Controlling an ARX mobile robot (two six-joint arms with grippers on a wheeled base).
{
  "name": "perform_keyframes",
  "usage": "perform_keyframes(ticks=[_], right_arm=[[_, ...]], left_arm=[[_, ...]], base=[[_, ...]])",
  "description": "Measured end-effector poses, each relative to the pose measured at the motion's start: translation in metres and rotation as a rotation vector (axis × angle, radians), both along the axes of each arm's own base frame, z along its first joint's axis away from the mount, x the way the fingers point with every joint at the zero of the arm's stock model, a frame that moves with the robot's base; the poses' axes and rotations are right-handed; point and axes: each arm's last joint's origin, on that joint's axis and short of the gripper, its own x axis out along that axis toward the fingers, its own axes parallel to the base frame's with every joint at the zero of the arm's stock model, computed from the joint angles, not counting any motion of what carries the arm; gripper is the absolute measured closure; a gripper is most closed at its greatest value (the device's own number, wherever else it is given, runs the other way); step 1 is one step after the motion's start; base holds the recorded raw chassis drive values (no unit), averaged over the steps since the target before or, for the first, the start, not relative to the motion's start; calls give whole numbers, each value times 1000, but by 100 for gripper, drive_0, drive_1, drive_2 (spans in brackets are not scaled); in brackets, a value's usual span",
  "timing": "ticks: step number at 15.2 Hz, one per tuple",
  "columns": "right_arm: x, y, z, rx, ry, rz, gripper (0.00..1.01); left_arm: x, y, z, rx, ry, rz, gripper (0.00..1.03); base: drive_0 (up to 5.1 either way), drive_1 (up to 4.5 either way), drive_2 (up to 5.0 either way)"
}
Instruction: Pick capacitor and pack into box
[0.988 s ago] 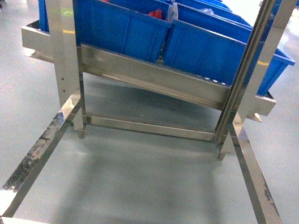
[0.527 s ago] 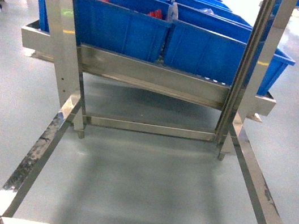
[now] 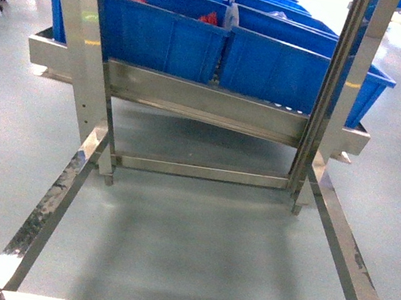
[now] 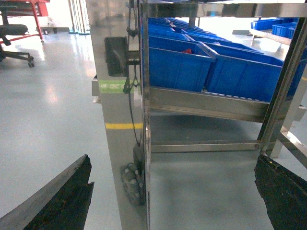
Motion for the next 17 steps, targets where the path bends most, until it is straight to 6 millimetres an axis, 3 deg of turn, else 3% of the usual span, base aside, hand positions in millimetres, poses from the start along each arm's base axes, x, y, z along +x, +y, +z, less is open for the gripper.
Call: perform_keyframes(ticks=[17], right_arm=[[0, 0, 0, 0, 0, 0, 3]], left_arm=[[0, 0, 0, 0, 0, 0, 5]], base=[[0, 0, 0]])
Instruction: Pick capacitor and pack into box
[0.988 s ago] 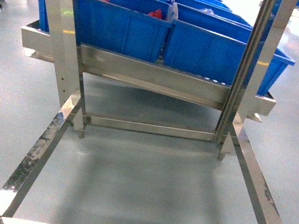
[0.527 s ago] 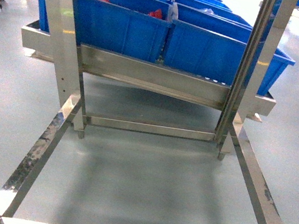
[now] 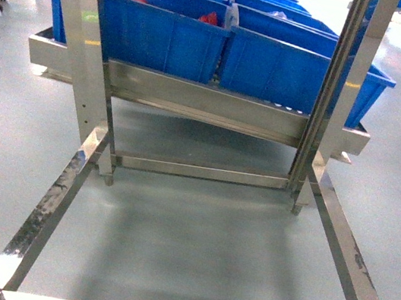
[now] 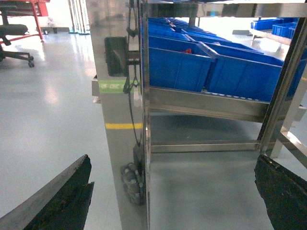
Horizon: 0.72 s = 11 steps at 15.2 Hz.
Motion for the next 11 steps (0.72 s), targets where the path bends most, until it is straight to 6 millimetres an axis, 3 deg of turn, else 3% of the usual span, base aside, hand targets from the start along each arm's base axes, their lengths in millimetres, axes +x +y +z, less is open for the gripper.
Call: perform_keyframes(ticks=[11], right_arm=[[0, 0, 0, 0, 0, 0, 3]], left_arm=[[0, 0, 0, 0, 0, 0, 5]], base=[[0, 0, 0]])
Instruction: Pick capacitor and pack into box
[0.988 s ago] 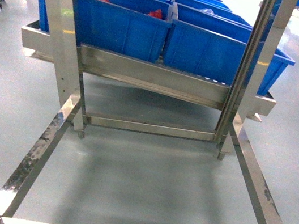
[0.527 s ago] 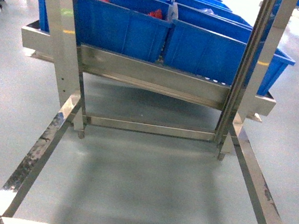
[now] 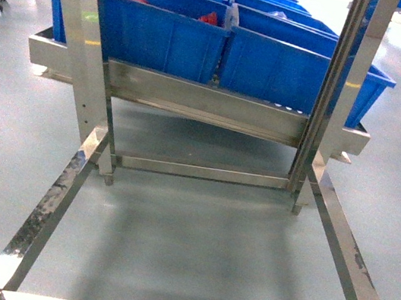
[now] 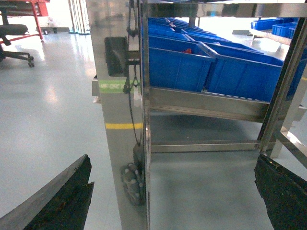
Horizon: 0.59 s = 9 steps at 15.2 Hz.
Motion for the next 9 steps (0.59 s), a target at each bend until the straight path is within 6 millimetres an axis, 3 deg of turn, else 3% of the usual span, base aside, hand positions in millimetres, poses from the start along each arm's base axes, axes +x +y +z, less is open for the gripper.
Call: perform_keyframes(ticks=[9], right_arm=[[0, 0, 0, 0, 0, 0, 3]], left_arm=[[0, 0, 0, 0, 0, 0, 5]], base=[[0, 0, 0]])
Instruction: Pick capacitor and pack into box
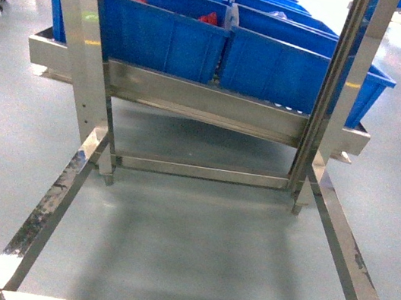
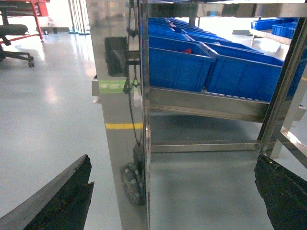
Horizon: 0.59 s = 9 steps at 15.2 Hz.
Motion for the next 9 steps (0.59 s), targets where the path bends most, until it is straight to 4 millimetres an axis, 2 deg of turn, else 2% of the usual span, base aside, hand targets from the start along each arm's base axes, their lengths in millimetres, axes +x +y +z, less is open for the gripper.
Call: perform_keyframes(ticks=[9], right_arm=[[0, 0, 0, 0, 0, 0, 3]], left_arm=[[0, 0, 0, 0, 0, 0, 5]], base=[[0, 0, 0]])
